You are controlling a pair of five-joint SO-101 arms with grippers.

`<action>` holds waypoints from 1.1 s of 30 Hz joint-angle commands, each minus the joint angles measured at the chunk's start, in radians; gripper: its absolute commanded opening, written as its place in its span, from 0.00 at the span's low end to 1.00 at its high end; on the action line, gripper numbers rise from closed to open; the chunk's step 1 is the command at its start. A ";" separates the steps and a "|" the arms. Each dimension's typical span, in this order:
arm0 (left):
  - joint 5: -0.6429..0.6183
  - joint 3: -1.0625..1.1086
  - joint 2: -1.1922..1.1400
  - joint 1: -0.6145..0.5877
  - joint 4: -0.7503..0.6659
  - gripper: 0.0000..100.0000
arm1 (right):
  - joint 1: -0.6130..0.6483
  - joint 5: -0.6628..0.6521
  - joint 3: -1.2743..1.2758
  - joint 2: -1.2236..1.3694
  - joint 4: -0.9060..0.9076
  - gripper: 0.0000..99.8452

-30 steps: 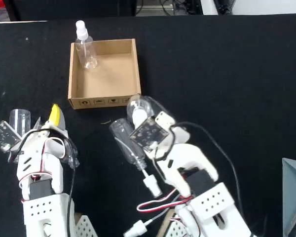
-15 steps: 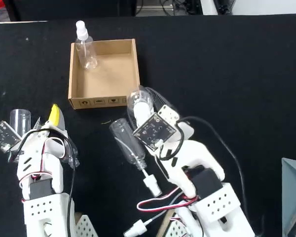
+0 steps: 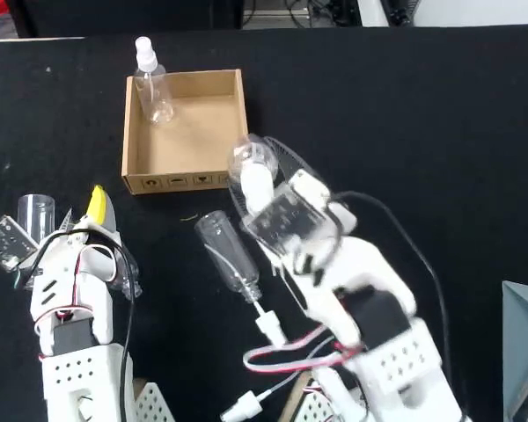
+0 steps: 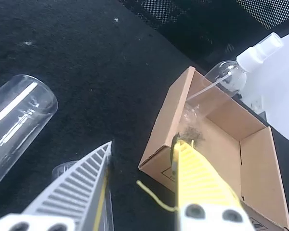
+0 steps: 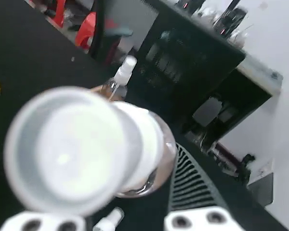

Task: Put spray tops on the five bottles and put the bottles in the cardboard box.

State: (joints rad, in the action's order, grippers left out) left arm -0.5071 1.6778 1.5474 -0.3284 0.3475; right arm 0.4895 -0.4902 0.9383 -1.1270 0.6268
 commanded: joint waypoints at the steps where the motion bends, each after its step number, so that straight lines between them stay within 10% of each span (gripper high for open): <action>1: 0.011 0.021 0.014 0.002 -0.026 0.18 | -0.025 0.008 -0.127 0.105 -0.002 0.01; 33: 0.011 0.021 0.014 0.022 -0.026 0.19 | 0.044 0.114 -0.527 0.722 -0.009 0.01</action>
State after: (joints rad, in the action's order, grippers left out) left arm -0.5071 1.6778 1.5474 -0.3268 0.3475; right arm 0.4895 -0.3874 0.5025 -0.4150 0.6268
